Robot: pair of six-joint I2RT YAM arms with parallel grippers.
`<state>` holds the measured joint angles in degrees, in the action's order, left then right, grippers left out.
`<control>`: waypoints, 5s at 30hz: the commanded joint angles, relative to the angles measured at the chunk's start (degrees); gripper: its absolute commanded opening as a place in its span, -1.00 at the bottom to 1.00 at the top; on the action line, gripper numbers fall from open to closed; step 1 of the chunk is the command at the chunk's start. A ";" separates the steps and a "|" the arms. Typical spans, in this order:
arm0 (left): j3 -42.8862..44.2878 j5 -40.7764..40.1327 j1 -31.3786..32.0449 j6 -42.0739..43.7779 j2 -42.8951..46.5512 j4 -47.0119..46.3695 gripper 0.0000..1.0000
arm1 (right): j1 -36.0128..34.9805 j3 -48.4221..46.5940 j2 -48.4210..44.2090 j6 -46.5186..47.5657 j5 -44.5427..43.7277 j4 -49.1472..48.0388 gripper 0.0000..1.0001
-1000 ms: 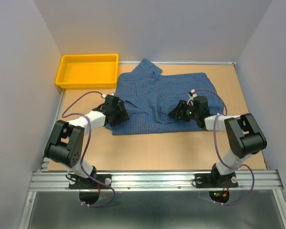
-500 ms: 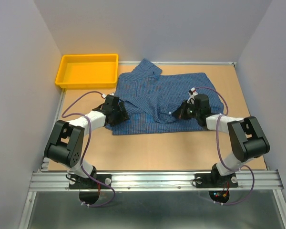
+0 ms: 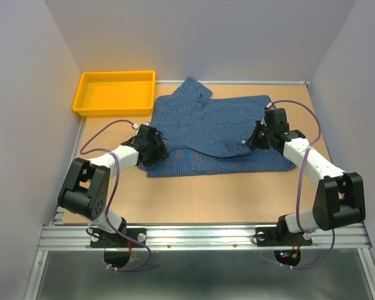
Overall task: Fold and stack the long sleeve shirts
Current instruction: Fold the shirt
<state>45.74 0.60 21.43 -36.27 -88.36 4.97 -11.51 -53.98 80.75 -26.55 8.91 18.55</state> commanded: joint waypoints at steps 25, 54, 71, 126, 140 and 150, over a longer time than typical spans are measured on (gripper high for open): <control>-1.61 -3.33 0.10 0.32 1.61 3.38 0.47 | 7.29 -11.24 7.75 15.12 -25.08 7.65 -0.99; 4.27 1.15 1.42 0.94 16.90 10.15 0.68 | 7.29 -9.83 1.87 5.54 -22.47 7.91 0.40; 4.73 5.90 6.26 -10.04 -4.44 -12.88 0.57 | 16.32 11.78 17.32 -13.97 20.53 -49.29 0.35; 0.15 -9.40 13.02 -0.29 2.56 24.20 0.58 | -16.70 10.54 2.50 -6.58 -6.45 24.24 0.43; -4.09 -4.20 14.43 -3.90 20.85 34.04 0.60 | -26.72 11.01 -10.96 -14.42 -2.83 34.09 0.47; 21.81 -12.71 0.02 10.77 8.94 30.98 0.62 | -8.99 -18.78 -0.95 2.72 -18.04 35.69 0.44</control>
<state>59.37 -6.39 24.80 -32.38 -73.52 38.04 -27.59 -66.67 77.43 -31.48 -3.51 55.40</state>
